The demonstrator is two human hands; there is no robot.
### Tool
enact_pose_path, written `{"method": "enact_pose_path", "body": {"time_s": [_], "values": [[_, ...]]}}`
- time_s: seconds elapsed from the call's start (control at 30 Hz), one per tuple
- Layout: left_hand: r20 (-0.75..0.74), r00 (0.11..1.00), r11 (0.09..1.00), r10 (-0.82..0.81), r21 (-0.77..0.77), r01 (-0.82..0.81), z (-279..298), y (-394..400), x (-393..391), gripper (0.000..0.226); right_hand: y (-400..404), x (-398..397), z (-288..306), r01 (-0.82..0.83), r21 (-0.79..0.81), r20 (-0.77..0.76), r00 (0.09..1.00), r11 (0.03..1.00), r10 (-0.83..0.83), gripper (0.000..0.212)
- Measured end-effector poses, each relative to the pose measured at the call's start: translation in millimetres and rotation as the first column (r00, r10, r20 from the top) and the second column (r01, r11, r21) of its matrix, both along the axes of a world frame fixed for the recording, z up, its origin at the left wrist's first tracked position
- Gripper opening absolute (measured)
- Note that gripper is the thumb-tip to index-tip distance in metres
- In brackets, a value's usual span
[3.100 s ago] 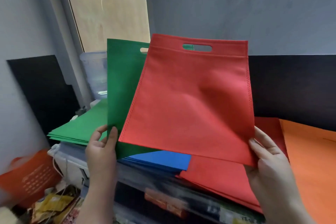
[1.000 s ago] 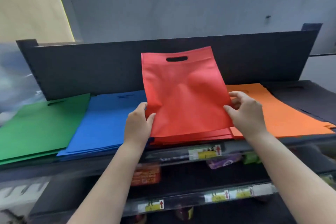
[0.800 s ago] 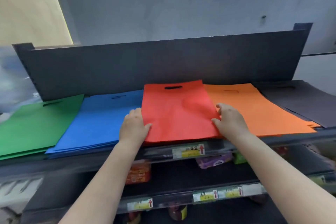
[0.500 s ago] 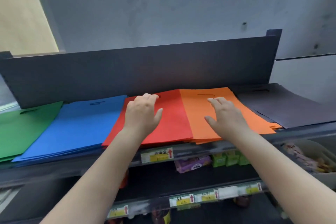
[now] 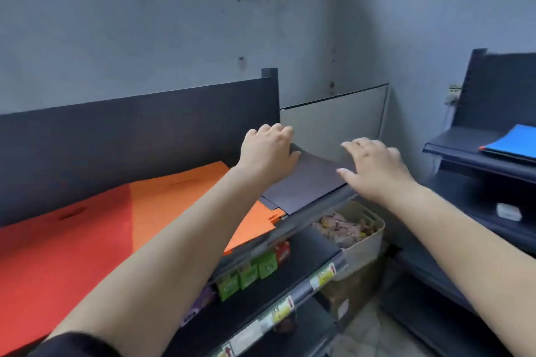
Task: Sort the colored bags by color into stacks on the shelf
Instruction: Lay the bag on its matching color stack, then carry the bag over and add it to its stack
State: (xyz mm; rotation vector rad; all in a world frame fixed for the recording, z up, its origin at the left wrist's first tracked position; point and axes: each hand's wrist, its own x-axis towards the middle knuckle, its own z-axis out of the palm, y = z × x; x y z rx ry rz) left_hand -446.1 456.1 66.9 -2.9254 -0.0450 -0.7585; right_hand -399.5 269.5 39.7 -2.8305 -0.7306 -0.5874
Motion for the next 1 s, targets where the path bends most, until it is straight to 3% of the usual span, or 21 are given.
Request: {"method": "enact_pose_path", "body": {"time_s": [0.2, 0.5, 0.77, 1.0], "values": [[-0.058, 0.979, 0.981, -0.193, -0.012, 0.193, 5, -79, 110, 0.045, -92, 62, 11, 0.268, -0.053, 0.009, 0.963, 0.962, -0.268, 0.053], [-0.118, 0.885, 0.891, -0.449, 0.007, 0.453, 0, -203, 247, 0.044, -202, 142, 13, 0.577, -0.103, -0.034, 0.812, 0.810, -0.583, 0.051], [-0.164, 0.804, 0.807, -0.572, 0.062, 0.587, -16, -295, 329, 0.045, -281, 195, -2, 0.697, -0.113, -0.069, 0.705, 0.708, -0.705, 0.049], [-0.184, 0.779, 0.784, -0.600, 0.062, 0.618, -39, -373, 396, 0.047, -357, 252, -20, 0.710, -0.130, -0.077, 0.688, 0.692, -0.721, 0.049]]}}
